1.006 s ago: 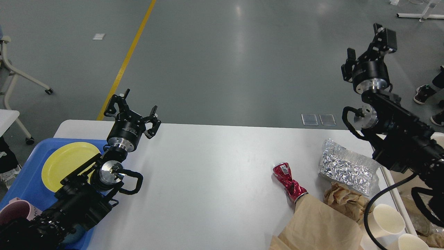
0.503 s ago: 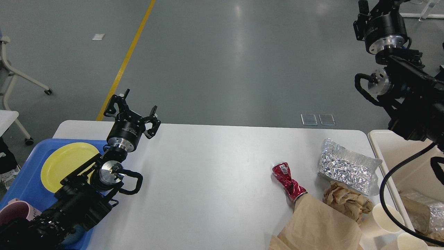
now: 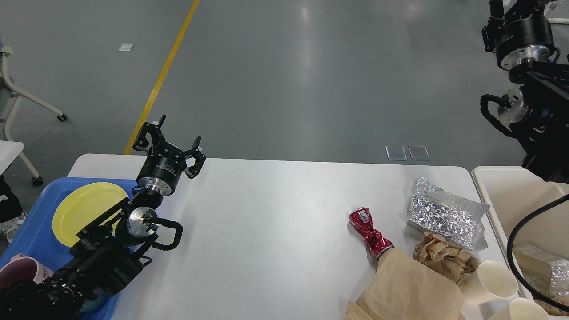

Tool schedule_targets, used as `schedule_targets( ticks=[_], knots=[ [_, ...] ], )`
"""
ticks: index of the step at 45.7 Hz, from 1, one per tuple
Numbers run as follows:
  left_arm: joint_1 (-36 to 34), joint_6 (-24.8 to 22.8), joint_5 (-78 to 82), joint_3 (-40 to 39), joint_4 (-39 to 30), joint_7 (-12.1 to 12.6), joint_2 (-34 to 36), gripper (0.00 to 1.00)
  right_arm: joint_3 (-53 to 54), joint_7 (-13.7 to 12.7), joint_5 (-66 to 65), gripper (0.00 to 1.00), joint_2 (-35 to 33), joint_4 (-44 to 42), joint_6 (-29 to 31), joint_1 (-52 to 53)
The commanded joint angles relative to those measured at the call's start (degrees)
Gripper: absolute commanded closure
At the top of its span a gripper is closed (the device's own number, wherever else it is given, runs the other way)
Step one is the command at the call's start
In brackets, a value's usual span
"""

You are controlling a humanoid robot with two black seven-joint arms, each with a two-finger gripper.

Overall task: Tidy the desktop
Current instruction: 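Raise the right gripper up and away from the bin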

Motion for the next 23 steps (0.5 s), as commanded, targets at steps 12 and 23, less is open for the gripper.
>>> schedule_targets(
  ticks=[12, 23],
  knots=[
    [0.1, -0.3, 0.0, 0.1, 0.0, 0.0, 0.0, 0.04, 0.0, 0.0, 0.0, 0.00, -0.4, 0.0, 0.0, -0.7],
    [0.1, -0.3, 0.0, 0.1, 0.0, 0.0, 0.0, 0.04, 0.0, 0.0, 0.0, 0.00, 1.1, -0.1, 0.0, -0.8]
  ],
)
